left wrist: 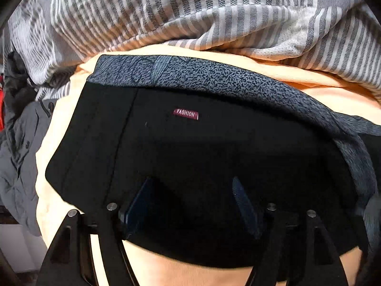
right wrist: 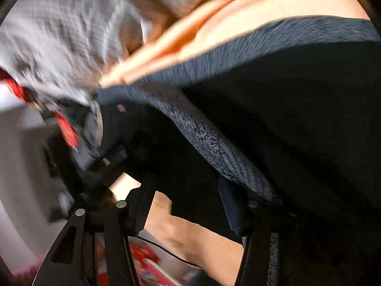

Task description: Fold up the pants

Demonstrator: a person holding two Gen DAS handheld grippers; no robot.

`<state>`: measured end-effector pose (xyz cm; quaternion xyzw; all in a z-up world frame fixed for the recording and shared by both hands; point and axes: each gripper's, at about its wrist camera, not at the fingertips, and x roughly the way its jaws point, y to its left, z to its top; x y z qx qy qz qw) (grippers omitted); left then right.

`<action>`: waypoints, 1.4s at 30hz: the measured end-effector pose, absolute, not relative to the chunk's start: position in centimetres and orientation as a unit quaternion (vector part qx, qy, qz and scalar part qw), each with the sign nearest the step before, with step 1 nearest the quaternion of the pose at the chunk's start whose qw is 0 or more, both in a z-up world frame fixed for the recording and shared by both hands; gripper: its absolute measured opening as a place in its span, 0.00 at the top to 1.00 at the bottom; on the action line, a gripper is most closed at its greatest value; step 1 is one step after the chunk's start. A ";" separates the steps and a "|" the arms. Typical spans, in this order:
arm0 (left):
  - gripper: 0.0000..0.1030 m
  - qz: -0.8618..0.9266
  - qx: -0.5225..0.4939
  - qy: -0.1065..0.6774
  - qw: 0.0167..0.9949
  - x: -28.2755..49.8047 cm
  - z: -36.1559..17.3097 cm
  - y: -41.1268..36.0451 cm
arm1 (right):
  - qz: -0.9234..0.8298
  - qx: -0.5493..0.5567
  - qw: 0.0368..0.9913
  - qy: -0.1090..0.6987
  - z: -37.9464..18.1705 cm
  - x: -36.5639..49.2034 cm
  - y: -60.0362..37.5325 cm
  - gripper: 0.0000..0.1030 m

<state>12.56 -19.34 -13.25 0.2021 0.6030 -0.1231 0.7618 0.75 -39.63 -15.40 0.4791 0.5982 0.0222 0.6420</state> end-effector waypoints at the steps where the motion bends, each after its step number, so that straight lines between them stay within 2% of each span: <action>1: 0.30 -0.122 0.199 0.604 0.762 12.5 -12.6 -19.1 | 0.016 0.475 0.654 0.589 -14.6 0.6 -40.3 0.40; 2: 0.30 -0.120 0.199 0.601 0.765 12.4 -11.9 -18.8 | 0.011 0.470 0.664 0.582 -13.7 0.4 -41.0 0.37; 4: 0.30 -0.120 0.196 0.597 0.769 11.7 -10.3 -18.3 | -0.009 0.463 0.684 0.564 -11.3 -0.6 -42.0 0.24; 5: 0.30 -0.123 0.193 0.595 0.771 11.1 -9.7 -18.1 | -0.022 0.458 0.691 0.559 -10.4 -1.4 -42.3 0.21; 10: 0.30 -0.179 0.193 0.583 0.769 6.9 -7.5 -18.3 | -0.099 0.425 0.713 0.548 -6.1 -8.8 -42.9 0.21; 15: 0.30 -0.251 0.203 0.588 0.741 1.6 -7.7 -20.1 | -0.191 0.384 0.710 0.559 -4.7 -19.8 -42.0 0.21; 19: 0.30 -0.299 0.215 0.591 0.717 -2.0 -7.7 -21.3 | -0.246 0.399 0.689 0.553 -4.4 -27.4 -41.4 0.21; 28: 0.30 -0.332 0.230 0.606 0.686 -7.2 -9.0 -24.1 | -0.334 0.431 0.635 0.547 -6.2 -39.5 -40.8 0.21; 35: 0.30 -0.321 0.229 0.626 0.673 -10.1 -10.9 -27.6 | -0.306 0.479 0.634 0.523 -8.9 -43.0 -43.4 0.21; 38: 0.30 -0.318 0.240 0.630 0.666 -11.2 -11.6 -29.0 | -0.278 0.488 0.642 0.523 -10.2 -43.1 -44.4 0.25; 40: 0.30 -0.318 0.241 0.635 0.662 -11.6 -11.9 -29.8 | -0.255 0.498 0.642 0.523 -11.0 -43.0 -44.9 0.43; 42: 0.30 -0.317 0.244 0.638 0.658 -12.2 -12.2 -30.5 | -0.228 0.515 0.643 0.519 -11.5 -42.7 -45.2 0.56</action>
